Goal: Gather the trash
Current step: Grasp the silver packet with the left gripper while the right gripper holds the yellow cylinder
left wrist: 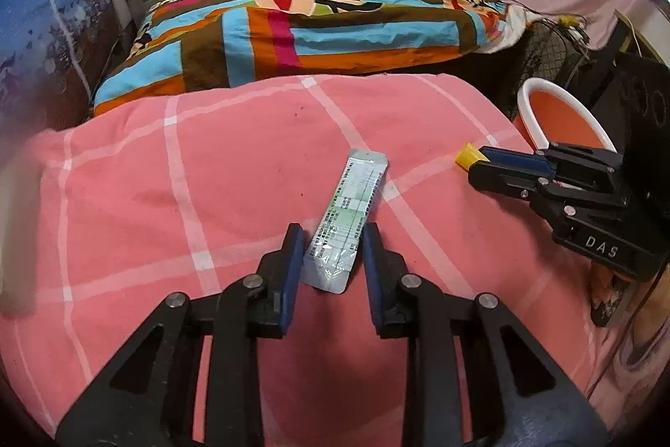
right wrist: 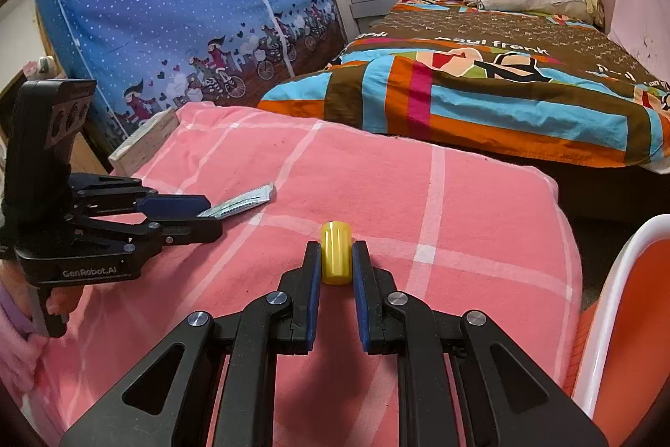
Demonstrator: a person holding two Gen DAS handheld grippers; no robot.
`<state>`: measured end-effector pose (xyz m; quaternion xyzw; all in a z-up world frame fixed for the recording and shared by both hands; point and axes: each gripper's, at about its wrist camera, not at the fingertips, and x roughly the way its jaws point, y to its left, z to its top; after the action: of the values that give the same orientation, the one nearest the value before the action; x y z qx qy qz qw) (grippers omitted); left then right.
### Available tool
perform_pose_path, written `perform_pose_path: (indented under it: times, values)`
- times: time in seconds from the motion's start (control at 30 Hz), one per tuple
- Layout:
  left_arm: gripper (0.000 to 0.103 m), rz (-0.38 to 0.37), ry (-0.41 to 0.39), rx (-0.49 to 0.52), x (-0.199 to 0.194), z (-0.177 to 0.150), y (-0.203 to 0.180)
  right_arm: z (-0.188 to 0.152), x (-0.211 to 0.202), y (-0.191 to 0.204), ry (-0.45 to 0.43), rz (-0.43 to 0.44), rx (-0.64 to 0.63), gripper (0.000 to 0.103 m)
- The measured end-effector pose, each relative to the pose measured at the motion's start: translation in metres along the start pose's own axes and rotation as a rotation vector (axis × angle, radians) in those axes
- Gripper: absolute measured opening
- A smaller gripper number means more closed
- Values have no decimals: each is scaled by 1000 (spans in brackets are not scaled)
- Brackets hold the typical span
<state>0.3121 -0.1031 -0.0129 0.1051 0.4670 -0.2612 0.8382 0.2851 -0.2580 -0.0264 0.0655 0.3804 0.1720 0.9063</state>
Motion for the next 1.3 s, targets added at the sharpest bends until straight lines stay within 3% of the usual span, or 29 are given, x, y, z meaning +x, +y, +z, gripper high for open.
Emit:
perform_pose_path:
  times: [0.5,0.8,1.13,1.3]
  values:
    - [23,-23,-183,-308,-35,-52,-10,-10,-18,15,-84,9,-45,13]
    - [24,38,-168,-271,-33,-59,-21,-17,-22,21,-86,8,-44,13]
    - [45,126,-166,-167,-27,-57,-26,-20,-9,22,-16,-15,-59,13]
    - [44,121,-142,-139,-24,-56,-29,-20,-8,21,-7,-13,-59,13]
